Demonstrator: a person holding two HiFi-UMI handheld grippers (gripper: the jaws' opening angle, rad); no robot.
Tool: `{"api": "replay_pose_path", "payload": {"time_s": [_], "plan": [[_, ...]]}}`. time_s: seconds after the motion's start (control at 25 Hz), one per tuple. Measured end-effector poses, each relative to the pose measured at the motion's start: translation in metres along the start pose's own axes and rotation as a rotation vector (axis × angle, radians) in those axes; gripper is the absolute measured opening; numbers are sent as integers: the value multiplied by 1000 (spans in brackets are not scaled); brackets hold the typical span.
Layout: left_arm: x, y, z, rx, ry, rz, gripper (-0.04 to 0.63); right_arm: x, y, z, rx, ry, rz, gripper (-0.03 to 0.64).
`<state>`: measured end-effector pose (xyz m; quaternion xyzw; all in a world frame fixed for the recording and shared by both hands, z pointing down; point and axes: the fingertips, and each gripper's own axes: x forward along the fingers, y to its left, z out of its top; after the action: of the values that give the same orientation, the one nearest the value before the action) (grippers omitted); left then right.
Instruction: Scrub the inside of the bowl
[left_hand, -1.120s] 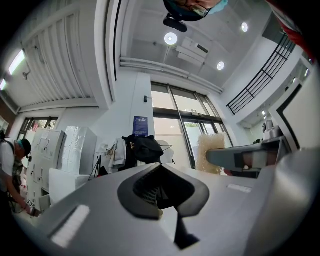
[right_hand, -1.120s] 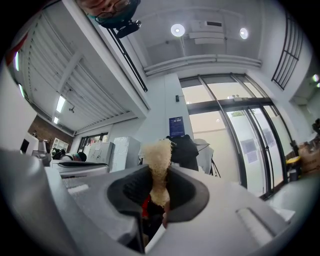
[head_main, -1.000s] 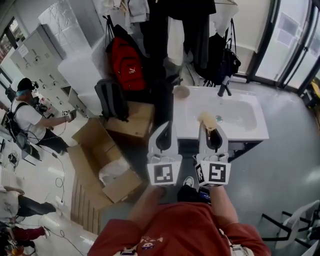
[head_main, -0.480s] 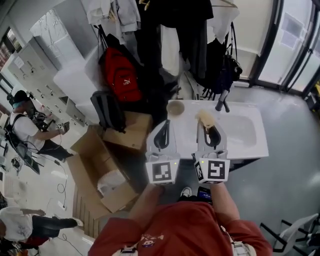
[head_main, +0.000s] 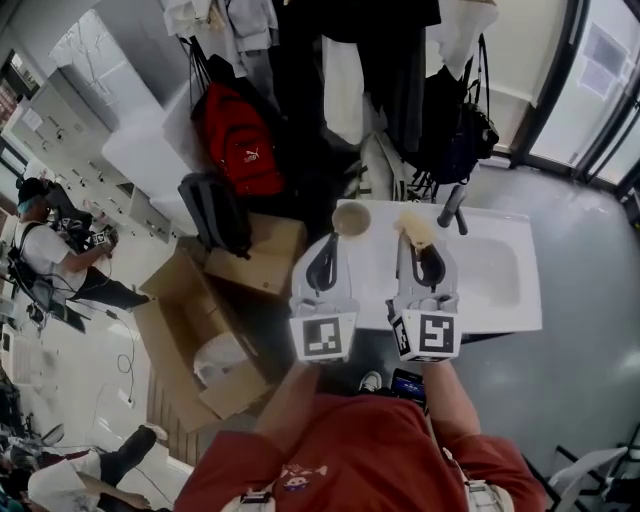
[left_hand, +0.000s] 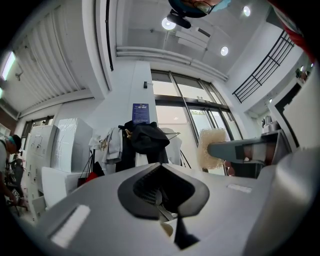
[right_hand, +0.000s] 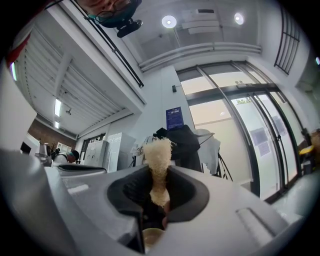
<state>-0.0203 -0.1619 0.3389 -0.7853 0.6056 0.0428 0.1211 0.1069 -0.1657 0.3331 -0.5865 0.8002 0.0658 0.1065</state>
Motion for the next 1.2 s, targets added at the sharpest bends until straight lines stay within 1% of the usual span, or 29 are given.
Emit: {"api": "replay_pose_path", "payload": {"time_s": [0.2,0.32,0.4,0.6,0.8,0.88,1.0,1.12,1.2], "plan": [[22,14,-21,-15,23,-18,6,24,3,-18,-5,18,-11,75],[38,28,-30,-33,16,-28,6,42,6,-26,-21,18,-27,75],[49,35,-36,-25,18,-39,6,54,8,-30,-24,22,-34,75],[74,54,-59,-18,57,-63,6,82,12,-36,-49,38,-54,75],[91,65,-96,-36,140,-97,9,100,19,-46,-53,50,-74,75],[96,68,-108,-39,174,-107,25,104,23,-50,-62,56,-79,75],[104,67,-124,-44,203,-124,39,109,23,-57,-71,69,-90,75],[110,64,-141,-71,242,-138,61,112,19,-61,-78,80,-107,75],[114,64,-153,-62,269,-148,74,114,16,-64,-80,88,-122,75]]}}
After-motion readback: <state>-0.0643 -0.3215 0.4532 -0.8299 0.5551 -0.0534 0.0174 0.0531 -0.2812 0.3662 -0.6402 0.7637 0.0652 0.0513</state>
